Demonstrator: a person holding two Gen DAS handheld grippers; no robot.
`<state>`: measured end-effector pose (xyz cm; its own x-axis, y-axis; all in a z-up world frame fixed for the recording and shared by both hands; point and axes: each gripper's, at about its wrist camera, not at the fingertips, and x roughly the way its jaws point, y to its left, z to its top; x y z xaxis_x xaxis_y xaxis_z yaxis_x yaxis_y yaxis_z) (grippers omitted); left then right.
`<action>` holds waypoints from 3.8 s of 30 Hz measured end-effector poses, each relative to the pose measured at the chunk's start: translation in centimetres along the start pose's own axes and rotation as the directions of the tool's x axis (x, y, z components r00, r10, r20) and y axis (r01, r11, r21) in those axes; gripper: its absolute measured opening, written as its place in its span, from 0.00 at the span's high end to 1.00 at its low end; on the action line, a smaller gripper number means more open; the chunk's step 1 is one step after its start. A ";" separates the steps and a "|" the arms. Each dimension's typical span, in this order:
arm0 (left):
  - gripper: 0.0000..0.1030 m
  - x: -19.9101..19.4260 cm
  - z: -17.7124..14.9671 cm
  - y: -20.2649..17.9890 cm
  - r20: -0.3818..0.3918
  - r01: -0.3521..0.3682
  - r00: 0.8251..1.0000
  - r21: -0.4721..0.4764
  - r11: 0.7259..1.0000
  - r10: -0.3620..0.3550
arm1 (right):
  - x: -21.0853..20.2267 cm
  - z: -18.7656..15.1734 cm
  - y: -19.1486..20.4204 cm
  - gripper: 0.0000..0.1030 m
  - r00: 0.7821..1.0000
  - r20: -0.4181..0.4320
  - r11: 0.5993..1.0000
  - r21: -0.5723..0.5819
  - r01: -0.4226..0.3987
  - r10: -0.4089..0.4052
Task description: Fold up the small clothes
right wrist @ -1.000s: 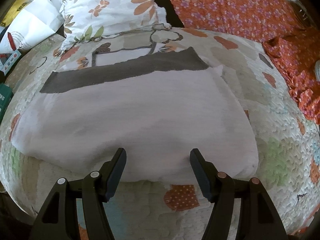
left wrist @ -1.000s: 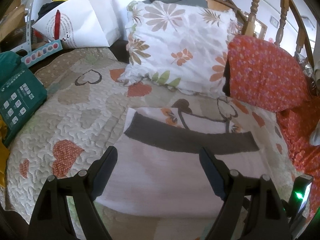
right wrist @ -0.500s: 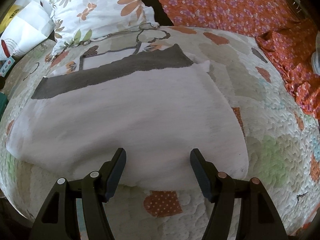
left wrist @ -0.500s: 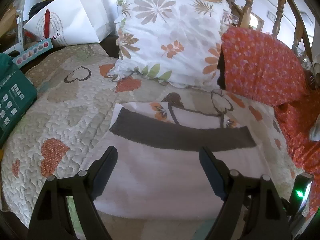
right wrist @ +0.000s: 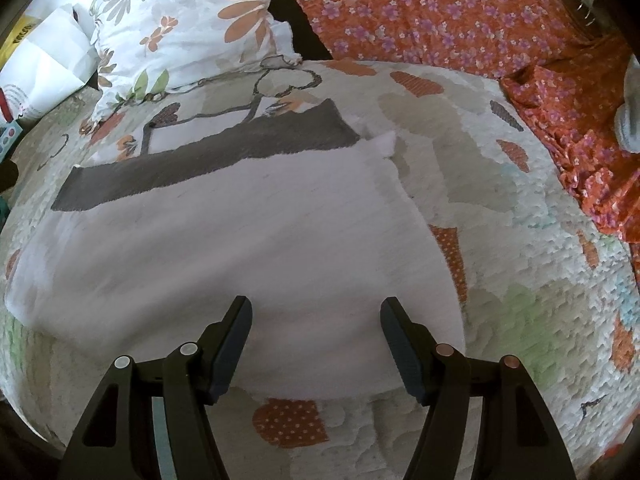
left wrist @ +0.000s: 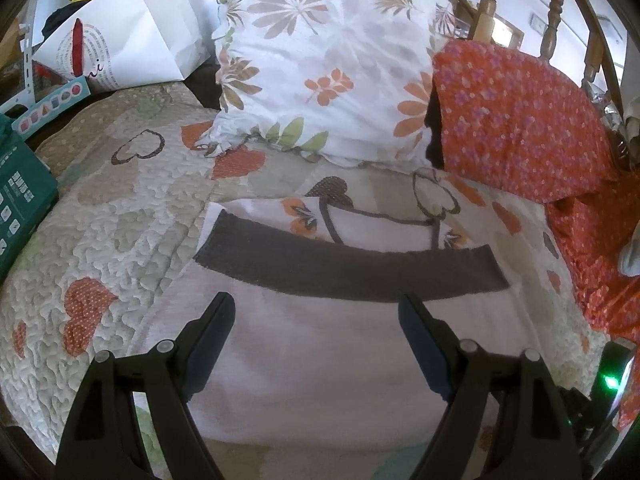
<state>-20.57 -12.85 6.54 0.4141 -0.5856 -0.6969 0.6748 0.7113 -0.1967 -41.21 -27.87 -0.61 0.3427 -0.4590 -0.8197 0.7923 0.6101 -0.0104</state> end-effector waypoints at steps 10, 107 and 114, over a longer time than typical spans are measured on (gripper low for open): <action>0.20 0.7 0.0 -0.9 -0.015 0.035 0.999 0.005 0.999 -0.035 | -0.2 0.3 -1.5 0.31 1.000 0.010 0.999 0.018 0.027 -0.028; 0.19 -2.3 1.8 9.7 -0.031 -0.018 0.999 -0.284 0.959 0.009 | -5.1 8.6 3.8 0.90 0.961 0.161 0.969 0.064 -0.237 0.224; 0.19 1.1 -0.1 1.9 -0.118 0.065 0.990 -0.117 0.991 -0.079 | 0.0 3.4 -7.6 0.90 0.986 -0.001 0.952 0.258 -0.163 0.169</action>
<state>-18.91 -12.07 5.35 0.2840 -0.5899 -0.7559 0.6244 0.7120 -0.3211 -45.54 -34.72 1.38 0.4713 -0.3488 -0.8100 0.8288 0.4893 0.2715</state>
